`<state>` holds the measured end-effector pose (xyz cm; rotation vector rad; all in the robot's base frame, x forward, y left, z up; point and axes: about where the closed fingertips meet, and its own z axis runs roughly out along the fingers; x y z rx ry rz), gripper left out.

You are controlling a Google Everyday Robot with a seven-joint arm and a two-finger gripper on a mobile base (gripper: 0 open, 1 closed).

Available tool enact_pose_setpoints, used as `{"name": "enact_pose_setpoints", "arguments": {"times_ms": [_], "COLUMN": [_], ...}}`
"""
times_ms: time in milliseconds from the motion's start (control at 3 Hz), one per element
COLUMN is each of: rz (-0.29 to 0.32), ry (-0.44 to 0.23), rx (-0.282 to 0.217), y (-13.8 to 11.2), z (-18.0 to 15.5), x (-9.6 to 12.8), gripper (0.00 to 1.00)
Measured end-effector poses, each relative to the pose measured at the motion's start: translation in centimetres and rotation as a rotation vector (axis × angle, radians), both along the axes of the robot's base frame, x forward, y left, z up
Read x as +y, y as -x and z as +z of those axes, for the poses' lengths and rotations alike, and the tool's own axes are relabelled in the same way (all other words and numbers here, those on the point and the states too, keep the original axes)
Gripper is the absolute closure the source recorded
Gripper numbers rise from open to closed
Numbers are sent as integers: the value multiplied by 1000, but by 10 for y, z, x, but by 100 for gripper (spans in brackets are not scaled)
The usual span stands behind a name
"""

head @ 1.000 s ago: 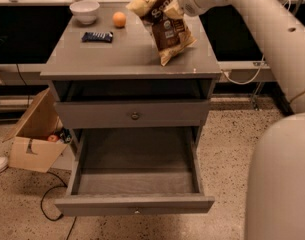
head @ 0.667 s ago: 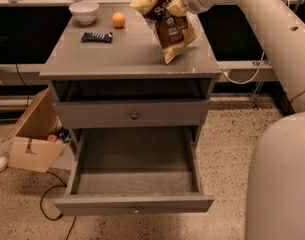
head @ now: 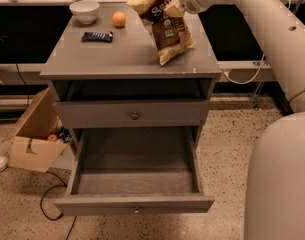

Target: Pick brown chip bag from middle drawer and place on counter

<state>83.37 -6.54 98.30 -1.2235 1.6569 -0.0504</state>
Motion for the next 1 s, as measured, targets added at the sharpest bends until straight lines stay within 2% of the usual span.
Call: {"name": "enact_pose_setpoints", "arguments": {"times_ms": [333,667,1000], "rz": [-4,-25,-72], "ry": [-3,-17,-47], "rx": [-6,-34,-121], "y": [0,0,18], "z": [2,13,50], "x": [-1,-8,-34], "gripper": [4,0,0]}}
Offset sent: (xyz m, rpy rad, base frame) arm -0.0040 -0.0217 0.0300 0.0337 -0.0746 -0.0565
